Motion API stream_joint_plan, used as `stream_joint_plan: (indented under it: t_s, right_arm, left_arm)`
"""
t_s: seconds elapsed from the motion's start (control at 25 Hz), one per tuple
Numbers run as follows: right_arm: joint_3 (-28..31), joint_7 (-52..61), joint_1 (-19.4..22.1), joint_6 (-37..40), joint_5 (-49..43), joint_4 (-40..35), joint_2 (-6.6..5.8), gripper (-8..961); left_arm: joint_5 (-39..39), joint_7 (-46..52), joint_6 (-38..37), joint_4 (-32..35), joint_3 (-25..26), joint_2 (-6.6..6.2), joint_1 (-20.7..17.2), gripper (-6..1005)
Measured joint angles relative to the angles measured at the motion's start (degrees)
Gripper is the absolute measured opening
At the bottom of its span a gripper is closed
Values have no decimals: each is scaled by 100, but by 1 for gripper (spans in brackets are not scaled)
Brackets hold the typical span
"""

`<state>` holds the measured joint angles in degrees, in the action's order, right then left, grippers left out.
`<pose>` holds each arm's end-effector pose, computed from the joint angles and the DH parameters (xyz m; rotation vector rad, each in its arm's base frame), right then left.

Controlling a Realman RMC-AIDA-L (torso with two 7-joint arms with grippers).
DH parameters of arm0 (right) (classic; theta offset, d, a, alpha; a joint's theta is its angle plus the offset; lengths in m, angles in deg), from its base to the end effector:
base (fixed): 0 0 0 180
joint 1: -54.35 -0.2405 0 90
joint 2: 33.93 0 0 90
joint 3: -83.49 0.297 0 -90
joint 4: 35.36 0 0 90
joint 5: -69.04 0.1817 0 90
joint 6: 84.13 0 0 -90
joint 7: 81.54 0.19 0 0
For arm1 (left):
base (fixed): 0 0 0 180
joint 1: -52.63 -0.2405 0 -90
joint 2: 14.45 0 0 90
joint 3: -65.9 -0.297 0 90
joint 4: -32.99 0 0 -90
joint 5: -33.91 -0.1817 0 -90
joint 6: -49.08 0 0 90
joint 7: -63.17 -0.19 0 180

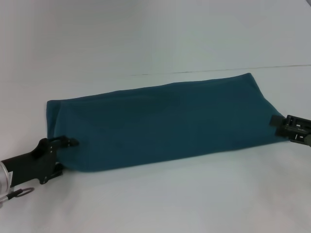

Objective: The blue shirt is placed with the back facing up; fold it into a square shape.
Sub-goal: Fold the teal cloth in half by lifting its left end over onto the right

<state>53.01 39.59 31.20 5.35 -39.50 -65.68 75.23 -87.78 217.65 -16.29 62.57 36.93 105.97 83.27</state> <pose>0.3358 0.3347 0.0277 -2.0664 1.7450 1.0034 -0.3321 0.3742 -0.0712 -1.4057 -2.3681 -0.8876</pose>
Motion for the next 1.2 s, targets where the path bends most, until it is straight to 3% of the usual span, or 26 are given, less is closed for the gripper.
stream_joint_plan:
  t_s: [0.12, 0.52, 0.8, 1.2]
  right_arm:
    - [3, 0, -7, -12, 0, 0, 0, 825]
    - [8, 2, 26, -24, 0, 9, 0, 825]
    - [12, -66, 43, -75, 1, 9, 1, 825]
    - [181, -87, 48, -105, 28, 9, 62, 825]
  left_arm:
    - [6, -84, -31, 14, -38, 0, 31, 718]
    - [-5, -146, 57, 20, -39, -1, 33, 325]
    - [91, -768, -73, 89, 17, -1, -9, 62]
    - [240, -1328, -368, 649, 23, -30, -273, 45]
